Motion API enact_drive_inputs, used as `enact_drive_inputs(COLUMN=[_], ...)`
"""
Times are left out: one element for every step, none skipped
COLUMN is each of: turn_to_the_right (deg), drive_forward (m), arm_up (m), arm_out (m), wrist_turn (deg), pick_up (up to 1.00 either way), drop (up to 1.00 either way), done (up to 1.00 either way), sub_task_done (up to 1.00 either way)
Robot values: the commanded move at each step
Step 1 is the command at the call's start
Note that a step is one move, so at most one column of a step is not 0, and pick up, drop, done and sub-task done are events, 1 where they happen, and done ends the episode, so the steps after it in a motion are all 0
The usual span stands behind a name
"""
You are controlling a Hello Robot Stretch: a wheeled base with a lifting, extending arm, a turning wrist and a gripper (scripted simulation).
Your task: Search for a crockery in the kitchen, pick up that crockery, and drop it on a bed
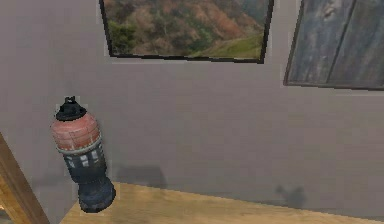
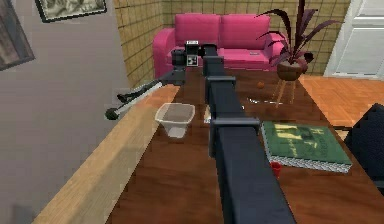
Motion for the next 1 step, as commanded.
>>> enact_drive_inputs(turn_to_the_right=[0.0], drive_forward=[0.00], arm_up=[0.00], arm_out=[0.00], wrist_turn=[45.0], pick_up=[0.00], drop=[0.00], done=[0.00], sub_task_done=[0.00])
